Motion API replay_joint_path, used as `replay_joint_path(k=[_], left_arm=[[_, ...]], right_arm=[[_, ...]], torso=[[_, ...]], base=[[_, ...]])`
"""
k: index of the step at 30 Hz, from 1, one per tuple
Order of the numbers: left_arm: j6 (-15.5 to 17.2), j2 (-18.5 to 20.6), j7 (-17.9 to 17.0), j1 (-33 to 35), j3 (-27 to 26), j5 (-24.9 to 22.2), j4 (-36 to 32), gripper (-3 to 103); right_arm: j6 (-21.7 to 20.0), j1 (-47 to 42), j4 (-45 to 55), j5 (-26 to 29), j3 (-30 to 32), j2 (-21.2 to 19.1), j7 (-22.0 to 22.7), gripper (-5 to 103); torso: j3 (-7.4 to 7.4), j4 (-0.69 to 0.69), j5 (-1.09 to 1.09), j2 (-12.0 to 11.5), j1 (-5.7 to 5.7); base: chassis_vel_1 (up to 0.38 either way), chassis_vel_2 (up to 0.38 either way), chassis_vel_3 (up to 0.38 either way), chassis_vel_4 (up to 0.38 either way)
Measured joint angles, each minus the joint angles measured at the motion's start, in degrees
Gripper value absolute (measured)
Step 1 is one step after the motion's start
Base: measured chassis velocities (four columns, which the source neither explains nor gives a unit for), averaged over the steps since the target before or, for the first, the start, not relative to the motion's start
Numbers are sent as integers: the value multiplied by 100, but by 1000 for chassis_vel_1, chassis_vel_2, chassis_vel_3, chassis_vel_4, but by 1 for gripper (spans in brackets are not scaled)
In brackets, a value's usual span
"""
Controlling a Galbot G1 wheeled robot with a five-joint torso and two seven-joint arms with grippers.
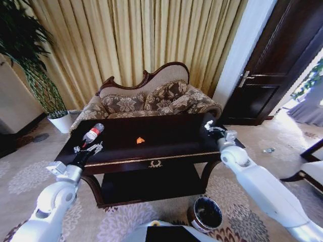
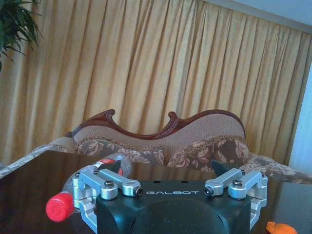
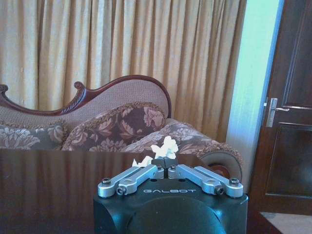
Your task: Move to the front of the table and place the trash on the table into the trash bin.
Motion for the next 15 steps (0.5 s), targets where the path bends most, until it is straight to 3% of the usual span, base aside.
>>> replay_joint_path(k=[15], left_arm=[[22, 46, -6, 14, 2, -31, 18, 100]], right_arm=[[59, -200, 144, -14, 101, 165, -92, 0]], torso=[[1, 0, -1, 0, 1]], base=[[6, -7, -6, 7]])
